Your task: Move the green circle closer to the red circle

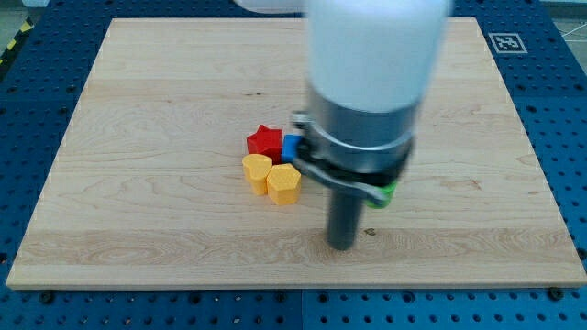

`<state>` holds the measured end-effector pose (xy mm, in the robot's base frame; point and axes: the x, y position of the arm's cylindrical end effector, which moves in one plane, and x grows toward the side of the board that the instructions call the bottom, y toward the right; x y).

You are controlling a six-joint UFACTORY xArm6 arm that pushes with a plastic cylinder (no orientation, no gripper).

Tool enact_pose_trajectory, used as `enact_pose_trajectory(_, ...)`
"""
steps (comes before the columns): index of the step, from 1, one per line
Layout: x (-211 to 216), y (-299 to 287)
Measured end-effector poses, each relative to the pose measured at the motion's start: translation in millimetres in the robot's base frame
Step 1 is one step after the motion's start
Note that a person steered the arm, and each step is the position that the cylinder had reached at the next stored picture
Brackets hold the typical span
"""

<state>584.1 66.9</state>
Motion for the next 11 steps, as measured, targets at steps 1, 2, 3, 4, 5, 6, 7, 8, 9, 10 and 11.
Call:
enact_pose_trajectory(1,-8.3,46.9)
enact_pose_trajectory(2,-15.7,47.9)
enact_pose_trajectory(3,-35.8,46.7)
enact_pose_trajectory(4,-38.5,43.6)
enact_pose_trajectory(5,-55.7,43.6)
enact_pose_trajectory(6,-76.5,43.6)
enact_pose_trajectory(7,-94.9,43.6)
enact_pose_trajectory(8,-94.2,43.2)
enact_pose_trajectory(9,-89.0,46.4)
enact_pose_trajectory(10,-101.7,33.3)
enact_pose_trajectory(11,-101.9,31.6)
